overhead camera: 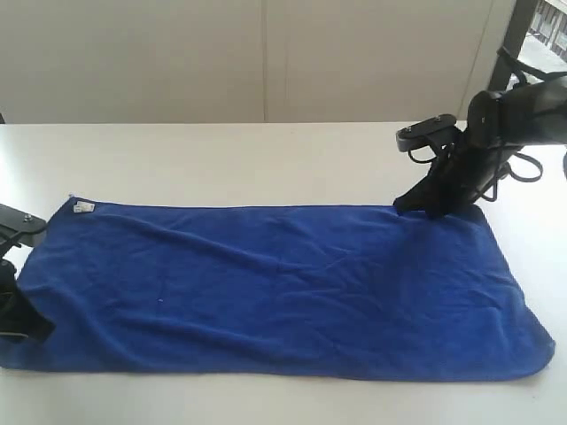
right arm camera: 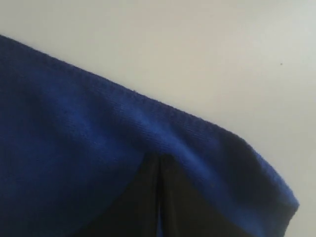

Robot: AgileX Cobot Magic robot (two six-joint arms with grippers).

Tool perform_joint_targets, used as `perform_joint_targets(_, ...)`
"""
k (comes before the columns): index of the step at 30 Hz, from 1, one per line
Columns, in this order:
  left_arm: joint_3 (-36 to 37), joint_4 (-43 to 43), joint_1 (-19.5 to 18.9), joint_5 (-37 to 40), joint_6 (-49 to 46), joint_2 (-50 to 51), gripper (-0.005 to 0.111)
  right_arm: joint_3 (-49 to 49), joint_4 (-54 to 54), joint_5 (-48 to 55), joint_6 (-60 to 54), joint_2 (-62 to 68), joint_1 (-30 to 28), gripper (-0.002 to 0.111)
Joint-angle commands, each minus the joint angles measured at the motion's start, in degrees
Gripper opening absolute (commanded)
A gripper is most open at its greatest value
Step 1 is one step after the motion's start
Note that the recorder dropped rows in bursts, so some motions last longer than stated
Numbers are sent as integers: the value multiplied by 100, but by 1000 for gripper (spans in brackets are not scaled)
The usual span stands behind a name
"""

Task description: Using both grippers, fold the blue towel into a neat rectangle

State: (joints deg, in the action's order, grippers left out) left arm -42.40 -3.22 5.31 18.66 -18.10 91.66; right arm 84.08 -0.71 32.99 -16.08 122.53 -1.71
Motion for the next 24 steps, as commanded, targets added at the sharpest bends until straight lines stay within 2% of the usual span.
perform_joint_targets(1,33,65,17,297,-33,-8,0,9,-275,-81,44,127,-67,0)
perform_joint_targets(10,33,483,4,550,8,-8,0,31,-285,-215,92,220,-165,0)
perform_joint_targets(24,66,648,4,787,8,196,0,53,-254,-232,92,230,-200,0)
